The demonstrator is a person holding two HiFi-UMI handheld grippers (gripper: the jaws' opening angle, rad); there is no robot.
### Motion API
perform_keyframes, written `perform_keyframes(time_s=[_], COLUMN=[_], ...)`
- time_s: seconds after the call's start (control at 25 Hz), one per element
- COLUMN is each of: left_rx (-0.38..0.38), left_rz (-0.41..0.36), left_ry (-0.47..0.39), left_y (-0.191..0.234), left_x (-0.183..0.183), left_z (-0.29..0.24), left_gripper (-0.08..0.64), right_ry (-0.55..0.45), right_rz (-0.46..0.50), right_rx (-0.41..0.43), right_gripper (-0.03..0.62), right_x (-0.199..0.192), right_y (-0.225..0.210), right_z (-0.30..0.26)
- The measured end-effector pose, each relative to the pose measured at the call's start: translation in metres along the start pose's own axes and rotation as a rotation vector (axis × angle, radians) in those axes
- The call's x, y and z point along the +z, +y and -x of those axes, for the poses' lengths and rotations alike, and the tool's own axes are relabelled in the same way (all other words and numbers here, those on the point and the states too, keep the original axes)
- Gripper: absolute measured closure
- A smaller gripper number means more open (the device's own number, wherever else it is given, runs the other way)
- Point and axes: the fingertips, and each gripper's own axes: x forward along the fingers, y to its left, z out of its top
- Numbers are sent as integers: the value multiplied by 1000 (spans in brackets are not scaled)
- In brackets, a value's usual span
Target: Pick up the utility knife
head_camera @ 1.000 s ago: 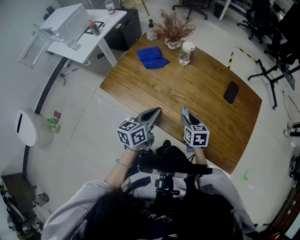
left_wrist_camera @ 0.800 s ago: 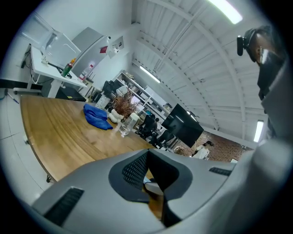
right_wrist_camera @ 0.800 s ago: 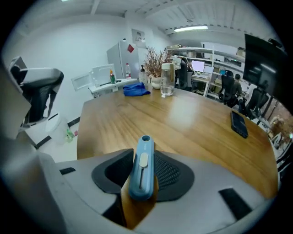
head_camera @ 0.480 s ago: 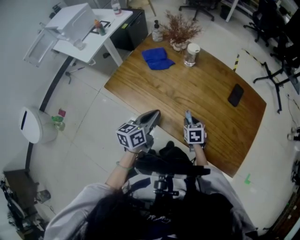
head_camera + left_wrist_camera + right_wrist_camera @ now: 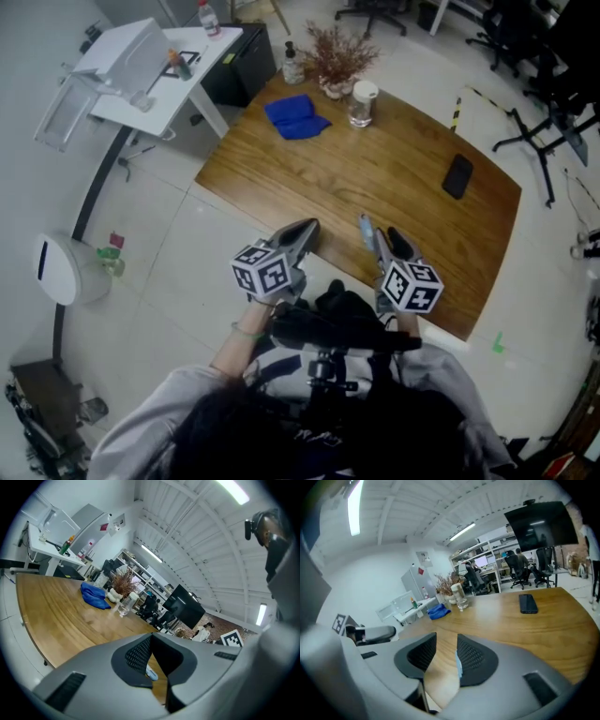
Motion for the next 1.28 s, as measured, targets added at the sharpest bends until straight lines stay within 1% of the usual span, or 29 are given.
perform_keyframes(time_s=[0.08, 0.12, 0.2, 0.28, 0.56, 0.92, 1.28], left_rx=[-15, -22, -33, -43, -70, -56, -52], left_rz=[-2, -3, -7, -10, -18, -17, -14], left_ry=[8, 12, 17, 22, 33, 41, 53], left_y=[-4, -6, -8, -12, -23, -20, -16], left_x=[-2, -3, -5, -7, -12, -17, -21], left_z=[-2, -3, -3, -3, 1, 17, 25], left_gripper=[555, 555, 555, 555, 555, 555, 555], right_ry=[-60, -86, -125, -141, -128, -105, -86], right_rz=[-47, -58, -60, -52, -39, 1, 8], right_rx=[20, 23, 25, 25, 21, 4, -7], right_gripper=[487, 523, 572, 578, 580, 580, 580], right_x=[15, 21, 31, 34, 25, 11, -2], right_y=[8, 12, 18, 21, 31, 43, 49], right_z=[19, 27, 40, 48, 60, 62, 61])
